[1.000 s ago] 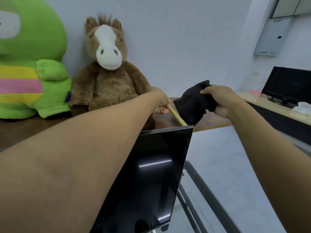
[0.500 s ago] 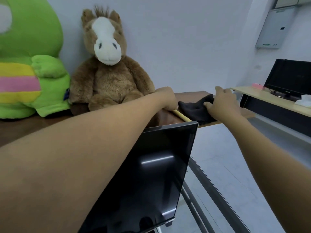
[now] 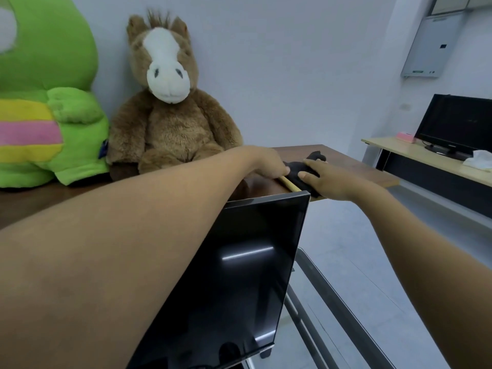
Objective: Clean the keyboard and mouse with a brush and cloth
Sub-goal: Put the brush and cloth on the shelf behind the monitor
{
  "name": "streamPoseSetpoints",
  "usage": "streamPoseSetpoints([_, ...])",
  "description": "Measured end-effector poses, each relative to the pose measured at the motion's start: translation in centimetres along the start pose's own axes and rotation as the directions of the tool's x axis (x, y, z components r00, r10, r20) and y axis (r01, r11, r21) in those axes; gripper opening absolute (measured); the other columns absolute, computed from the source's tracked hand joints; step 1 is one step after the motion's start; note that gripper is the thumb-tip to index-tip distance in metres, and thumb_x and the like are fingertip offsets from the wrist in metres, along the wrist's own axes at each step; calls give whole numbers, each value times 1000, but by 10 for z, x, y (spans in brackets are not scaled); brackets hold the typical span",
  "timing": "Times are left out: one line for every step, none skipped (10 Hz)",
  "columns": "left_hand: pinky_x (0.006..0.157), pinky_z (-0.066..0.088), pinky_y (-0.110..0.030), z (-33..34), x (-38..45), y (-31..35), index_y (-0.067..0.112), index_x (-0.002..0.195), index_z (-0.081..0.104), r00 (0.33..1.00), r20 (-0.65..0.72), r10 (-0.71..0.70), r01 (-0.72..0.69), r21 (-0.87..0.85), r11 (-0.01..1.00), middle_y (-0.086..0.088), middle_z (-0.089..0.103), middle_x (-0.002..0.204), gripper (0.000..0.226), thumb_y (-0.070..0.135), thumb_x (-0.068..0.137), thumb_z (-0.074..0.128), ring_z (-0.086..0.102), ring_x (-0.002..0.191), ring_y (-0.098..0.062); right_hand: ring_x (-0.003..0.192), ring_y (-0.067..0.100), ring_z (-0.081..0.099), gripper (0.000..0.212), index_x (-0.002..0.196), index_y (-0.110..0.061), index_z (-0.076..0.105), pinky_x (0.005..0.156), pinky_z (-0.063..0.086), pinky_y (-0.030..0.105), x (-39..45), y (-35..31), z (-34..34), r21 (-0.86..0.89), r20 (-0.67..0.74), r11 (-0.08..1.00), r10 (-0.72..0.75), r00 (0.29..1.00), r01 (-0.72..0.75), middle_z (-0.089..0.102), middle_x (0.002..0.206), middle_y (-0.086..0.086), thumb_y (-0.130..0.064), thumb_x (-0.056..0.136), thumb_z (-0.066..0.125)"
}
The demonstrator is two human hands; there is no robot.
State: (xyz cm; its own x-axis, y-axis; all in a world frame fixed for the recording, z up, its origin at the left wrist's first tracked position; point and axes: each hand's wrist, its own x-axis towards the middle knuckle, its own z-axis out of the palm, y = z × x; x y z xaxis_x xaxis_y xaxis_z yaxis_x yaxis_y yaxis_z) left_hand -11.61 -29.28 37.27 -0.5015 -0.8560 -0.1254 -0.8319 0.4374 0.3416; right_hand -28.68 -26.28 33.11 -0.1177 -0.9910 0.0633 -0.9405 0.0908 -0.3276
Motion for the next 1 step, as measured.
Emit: streamPoseSetpoints([108,25,-34,-14,-19,2,6,148,22,981,-189,37,-44,-37,998,-12,25,155,63,42,99,39,28,139,-28,139,31,29,55,145,-16,32,111,27,51,-2,4,-4,-25,-103,999,-22,994,20,34,151,13,-46,100,36])
